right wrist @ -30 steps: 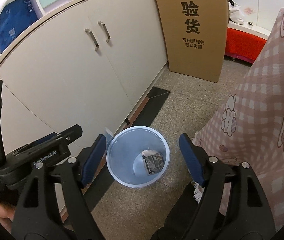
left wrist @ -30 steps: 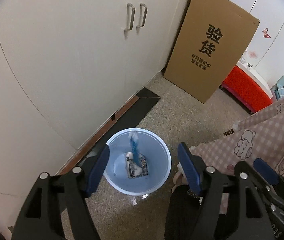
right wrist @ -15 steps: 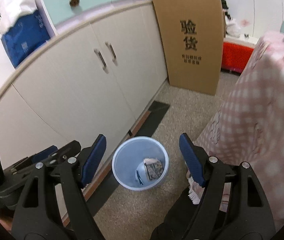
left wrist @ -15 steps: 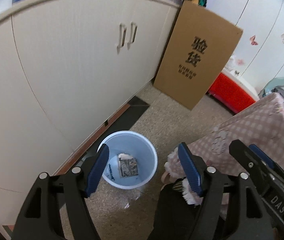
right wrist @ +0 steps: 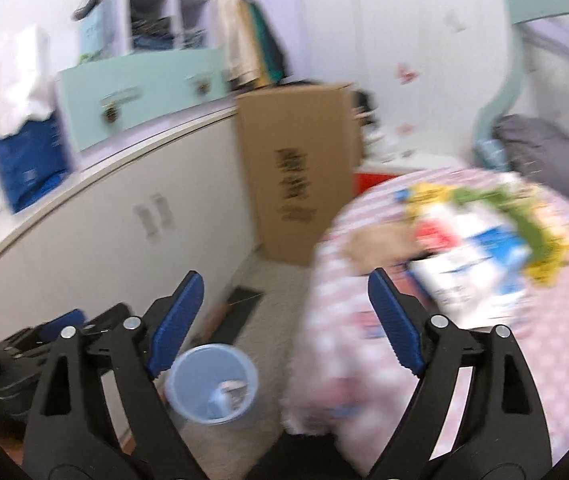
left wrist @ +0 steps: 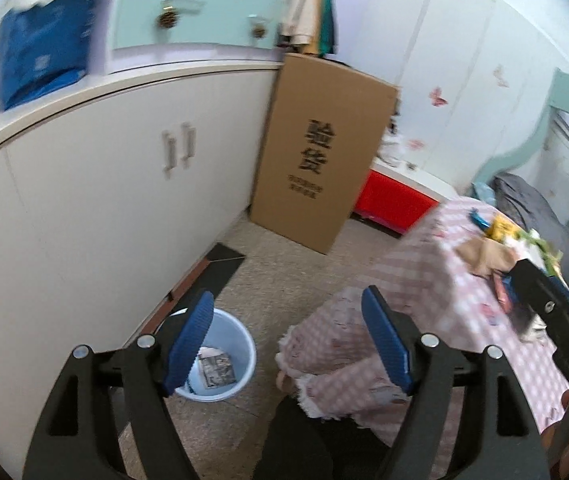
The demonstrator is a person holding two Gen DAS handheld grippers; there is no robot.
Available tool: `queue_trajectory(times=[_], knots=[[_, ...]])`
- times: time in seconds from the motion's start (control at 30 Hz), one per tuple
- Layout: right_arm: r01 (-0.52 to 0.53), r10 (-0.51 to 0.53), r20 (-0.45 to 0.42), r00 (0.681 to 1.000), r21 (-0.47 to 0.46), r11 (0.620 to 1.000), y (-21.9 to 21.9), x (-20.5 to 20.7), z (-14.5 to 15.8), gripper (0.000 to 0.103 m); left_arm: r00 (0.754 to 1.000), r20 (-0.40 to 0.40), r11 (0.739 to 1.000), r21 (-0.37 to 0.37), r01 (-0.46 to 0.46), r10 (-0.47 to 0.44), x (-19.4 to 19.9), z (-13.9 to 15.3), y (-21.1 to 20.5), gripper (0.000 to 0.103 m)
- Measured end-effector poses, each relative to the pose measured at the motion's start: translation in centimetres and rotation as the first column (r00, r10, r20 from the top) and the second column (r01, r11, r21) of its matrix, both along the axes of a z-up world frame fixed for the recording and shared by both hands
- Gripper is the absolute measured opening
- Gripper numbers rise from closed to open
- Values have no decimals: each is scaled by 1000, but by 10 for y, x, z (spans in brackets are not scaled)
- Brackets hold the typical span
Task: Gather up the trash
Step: 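Grasp the white-and-red box with the right tool while the left tool grasps a red wrapper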
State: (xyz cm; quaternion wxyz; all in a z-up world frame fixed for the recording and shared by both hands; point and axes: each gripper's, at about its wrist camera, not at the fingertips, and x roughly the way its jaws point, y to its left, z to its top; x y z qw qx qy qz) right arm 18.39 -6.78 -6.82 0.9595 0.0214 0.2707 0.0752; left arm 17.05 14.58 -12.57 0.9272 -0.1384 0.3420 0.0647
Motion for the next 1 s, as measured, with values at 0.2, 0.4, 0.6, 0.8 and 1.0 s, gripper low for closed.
queue_trajectory(times=[0.2,0.4,0.6,0.8,1.0], knots=[[132,-143,-127,981,-96,987,-53,20,-23,89,993,-1,992,37,121,-121,13,8,-56,77],[136,-179,-197,964,-213,967,-63,50,-46,89,980,-38,977,76,199,-197,28,6,-91,77],[107,-141,-209,968,-169,980,-82,47,-38,55,964,-57,956,125,265,-260,35,5,-117,77],[165,-174,-165,971,-67,984,-123,21,-22,30,944,-60,937,122,329,-324,41,7,-142,77],[188,-187,-107,976,2,982,-152,7,-8,14,918,-63,913,94,397,-393,49,6,-169,77]])
